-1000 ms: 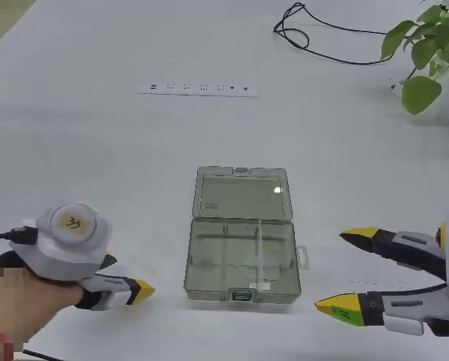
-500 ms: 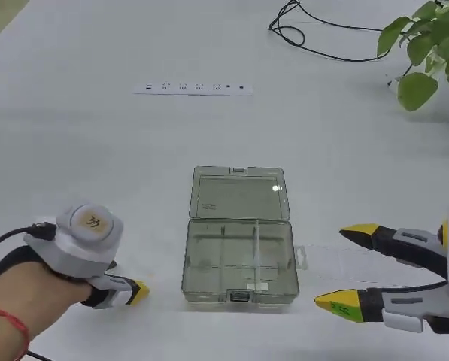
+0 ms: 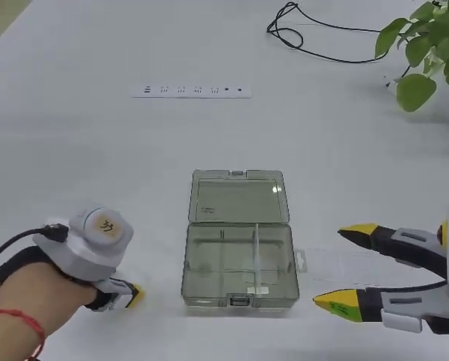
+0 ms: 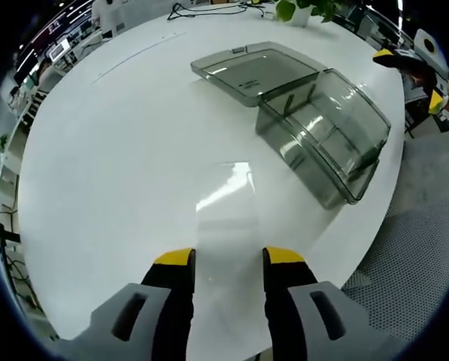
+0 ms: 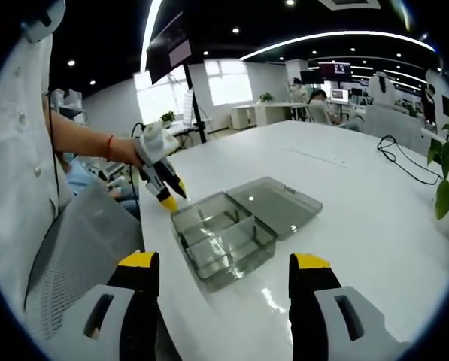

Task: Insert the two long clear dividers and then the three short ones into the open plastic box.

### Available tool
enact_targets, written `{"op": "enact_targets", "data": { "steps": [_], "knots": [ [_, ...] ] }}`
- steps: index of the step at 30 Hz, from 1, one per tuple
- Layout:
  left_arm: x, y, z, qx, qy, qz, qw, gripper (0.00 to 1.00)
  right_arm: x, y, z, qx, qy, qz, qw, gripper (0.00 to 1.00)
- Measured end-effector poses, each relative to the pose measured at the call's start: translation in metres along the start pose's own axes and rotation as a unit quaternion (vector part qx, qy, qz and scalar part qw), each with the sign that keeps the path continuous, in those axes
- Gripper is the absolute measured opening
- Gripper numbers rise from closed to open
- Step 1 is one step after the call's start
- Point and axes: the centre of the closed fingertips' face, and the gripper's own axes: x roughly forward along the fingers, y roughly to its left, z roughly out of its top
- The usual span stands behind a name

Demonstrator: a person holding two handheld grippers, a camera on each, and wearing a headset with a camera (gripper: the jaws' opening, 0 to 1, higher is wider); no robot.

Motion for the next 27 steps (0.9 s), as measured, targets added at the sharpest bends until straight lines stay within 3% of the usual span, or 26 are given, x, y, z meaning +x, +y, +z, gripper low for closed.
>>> {"op": "enact_targets", "data": {
  "steps": [12, 27],
  "knots": [
    [0.001, 0.001, 0.000, 0.004, 0.019, -0.002, 0.9998, 0.32, 0.001, 0.002, -0.001, -0.002, -0.001, -0.001, 1.0000, 0.70],
    [0.000, 0.002, 0.001, -0.011, 0.006, -0.011, 0.9999, 0.31, 0.003, 0.013, 0.004, -0.007, 0.004, -0.002, 1.0000, 0.70]
  ]
}}
